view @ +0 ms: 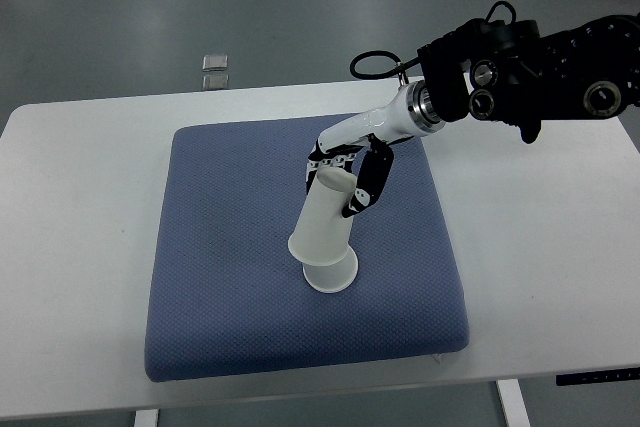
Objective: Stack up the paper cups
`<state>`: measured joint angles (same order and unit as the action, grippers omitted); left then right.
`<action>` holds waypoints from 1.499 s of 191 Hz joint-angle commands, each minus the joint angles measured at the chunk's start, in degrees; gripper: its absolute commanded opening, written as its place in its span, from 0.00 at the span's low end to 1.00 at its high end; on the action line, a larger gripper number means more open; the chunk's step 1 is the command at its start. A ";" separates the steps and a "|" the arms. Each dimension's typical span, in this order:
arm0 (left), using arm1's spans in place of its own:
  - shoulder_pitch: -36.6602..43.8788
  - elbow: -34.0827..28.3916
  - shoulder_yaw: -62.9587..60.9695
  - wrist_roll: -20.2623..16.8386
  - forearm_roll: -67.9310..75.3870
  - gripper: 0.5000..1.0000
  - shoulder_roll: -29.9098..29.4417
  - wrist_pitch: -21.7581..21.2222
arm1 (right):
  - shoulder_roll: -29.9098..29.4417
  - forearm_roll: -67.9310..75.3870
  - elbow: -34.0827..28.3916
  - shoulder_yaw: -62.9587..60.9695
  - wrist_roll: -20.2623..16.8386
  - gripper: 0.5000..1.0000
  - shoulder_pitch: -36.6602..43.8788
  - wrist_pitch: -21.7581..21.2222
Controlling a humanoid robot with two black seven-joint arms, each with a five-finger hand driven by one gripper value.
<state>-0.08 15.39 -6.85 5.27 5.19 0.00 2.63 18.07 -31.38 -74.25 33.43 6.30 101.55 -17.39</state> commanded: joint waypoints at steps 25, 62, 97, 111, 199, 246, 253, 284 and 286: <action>-0.01 0.00 0.00 0.00 0.00 1.00 0.00 0.01 | -0.49 -0.26 0.51 -0.03 0.03 0.51 -0.38 -0.18; -0.01 0.00 0.00 0.00 0.00 1.00 0.00 0.01 | -0.22 -0.44 0.51 -0.03 0.03 0.65 -0.30 -0.89; -0.01 -0.09 0.00 0.00 0.00 1.00 0.00 0.01 | 0.22 0.00 0.68 -0.21 0.03 0.72 0.06 -0.97; -0.01 -0.09 0.00 0.00 0.00 1.00 0.00 0.01 | 0.48 0.00 0.68 -0.56 0.03 0.74 0.23 -1.06; -0.01 0.00 0.00 0.00 0.00 1.00 0.00 0.01 | 11.47 6.94 19.93 -26.14 0.38 0.79 -18.58 -2.38; -0.01 0.00 -0.01 0.00 0.00 1.00 0.00 0.01 | 5.41 15.47 31.09 -59.61 0.38 0.79 -41.68 -2.12; -0.01 0.08 -0.09 0.00 0.00 1.00 0.00 0.01 | 4.35 15.91 31.53 -62.87 0.38 0.79 -43.63 -2.03; -0.01 0.26 -0.09 0.00 0.00 1.00 0.00 0.01 | -3.56 16.43 34.78 -73.24 2.49 0.79 -51.09 2.45; -0.01 0.26 -0.09 0.00 0.00 1.00 0.00 0.01 | -4.09 16.43 35.05 -73.68 2.93 0.79 -51.44 2.71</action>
<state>-0.09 15.60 -6.94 5.27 5.19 0.00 2.65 18.85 -15.13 -41.30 -34.73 7.02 54.35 -17.57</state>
